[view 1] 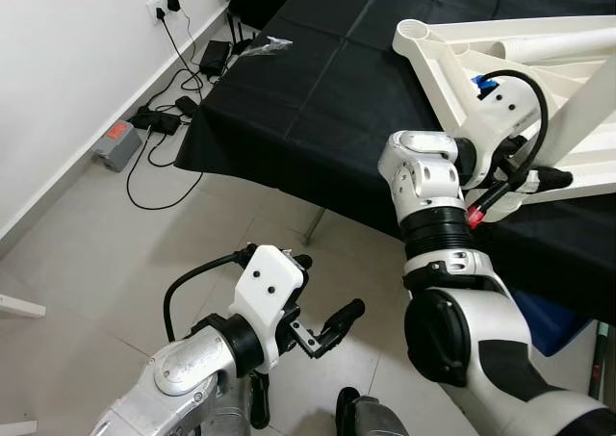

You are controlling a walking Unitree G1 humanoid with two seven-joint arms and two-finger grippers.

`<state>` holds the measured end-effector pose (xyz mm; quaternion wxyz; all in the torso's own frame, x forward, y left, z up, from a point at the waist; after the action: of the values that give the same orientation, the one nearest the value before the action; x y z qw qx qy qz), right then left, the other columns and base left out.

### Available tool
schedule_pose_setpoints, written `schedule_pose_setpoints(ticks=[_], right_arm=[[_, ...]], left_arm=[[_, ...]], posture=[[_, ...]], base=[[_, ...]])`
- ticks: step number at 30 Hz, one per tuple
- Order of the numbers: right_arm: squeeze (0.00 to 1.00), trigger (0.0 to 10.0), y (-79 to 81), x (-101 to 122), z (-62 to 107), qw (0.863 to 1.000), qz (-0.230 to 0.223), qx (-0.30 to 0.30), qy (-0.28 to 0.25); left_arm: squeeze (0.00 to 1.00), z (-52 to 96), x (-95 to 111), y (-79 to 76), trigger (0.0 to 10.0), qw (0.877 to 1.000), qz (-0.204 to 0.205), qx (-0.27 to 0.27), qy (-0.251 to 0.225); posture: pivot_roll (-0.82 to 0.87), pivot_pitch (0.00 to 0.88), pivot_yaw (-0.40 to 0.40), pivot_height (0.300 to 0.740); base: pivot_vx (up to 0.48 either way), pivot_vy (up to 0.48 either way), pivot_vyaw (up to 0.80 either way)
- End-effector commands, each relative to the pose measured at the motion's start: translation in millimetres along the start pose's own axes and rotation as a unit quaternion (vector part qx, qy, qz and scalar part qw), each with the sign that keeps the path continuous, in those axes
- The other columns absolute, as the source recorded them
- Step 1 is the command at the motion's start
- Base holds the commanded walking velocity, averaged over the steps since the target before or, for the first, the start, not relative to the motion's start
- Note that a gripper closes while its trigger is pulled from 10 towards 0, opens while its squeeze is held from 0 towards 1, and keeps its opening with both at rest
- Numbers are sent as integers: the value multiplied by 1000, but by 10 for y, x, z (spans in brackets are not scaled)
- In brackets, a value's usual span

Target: Building children table

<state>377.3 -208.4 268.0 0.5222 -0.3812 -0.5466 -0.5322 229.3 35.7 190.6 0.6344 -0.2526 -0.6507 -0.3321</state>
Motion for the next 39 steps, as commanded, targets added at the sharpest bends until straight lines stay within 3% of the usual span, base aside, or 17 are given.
schedule_pose_setpoints(ticks=[1, 12, 13, 30, 39], right_arm=[[1000, 10000, -41, -17, 3, 1000, -7, -9, 1], [1000, 10000, -63, 73, 21, 1000, -20, -11, -7], [20, 10000, -72, 89, 31, 1000, -19, -12, -5], [0, 10000, -144, 130, 144, 999, -30, 7, 12], [0, 10000, -129, 150, 224, 997, -38, 63, 21]], left_arm=[[0, 18, -35, -29, 10000, 1000, 4, -4, 5], [0, 21, -39, -20, 10000, 1000, 6, -1, 6], [0, 20, -38, -18, 10000, 1000, 5, -1, 6], [0, 10, -32, 3, 10000, 1000, 2, 2, 4], [0, 9, -29, 12, 10000, 1000, 2, 4, 3]], posture=[[203, 337, -41, 740], [203, 339, -41, 740], [202, 339, -39, 740], [199, 337, -37, 740], [200, 335, -36, 740]], base=[[0, 0, 0], [0, 0, 0], [0, 0, 0], [0, 0, 0], [0, 0, 0]])
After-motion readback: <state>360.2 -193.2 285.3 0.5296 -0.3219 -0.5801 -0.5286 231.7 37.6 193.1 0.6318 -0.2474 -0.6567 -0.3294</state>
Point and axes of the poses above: a point about 5 cm out from each wrist's last joint towards the gripper, its own z axis pointing back from the gripper into the wrist, its own x axis along the axis of the wrist's last joint, y = z × x, the point moved 5 cm from there along -z, pointing out of the wrist towards the gripper, and after that the axes turned 4 degrees about -z, right-handed, at the moved point
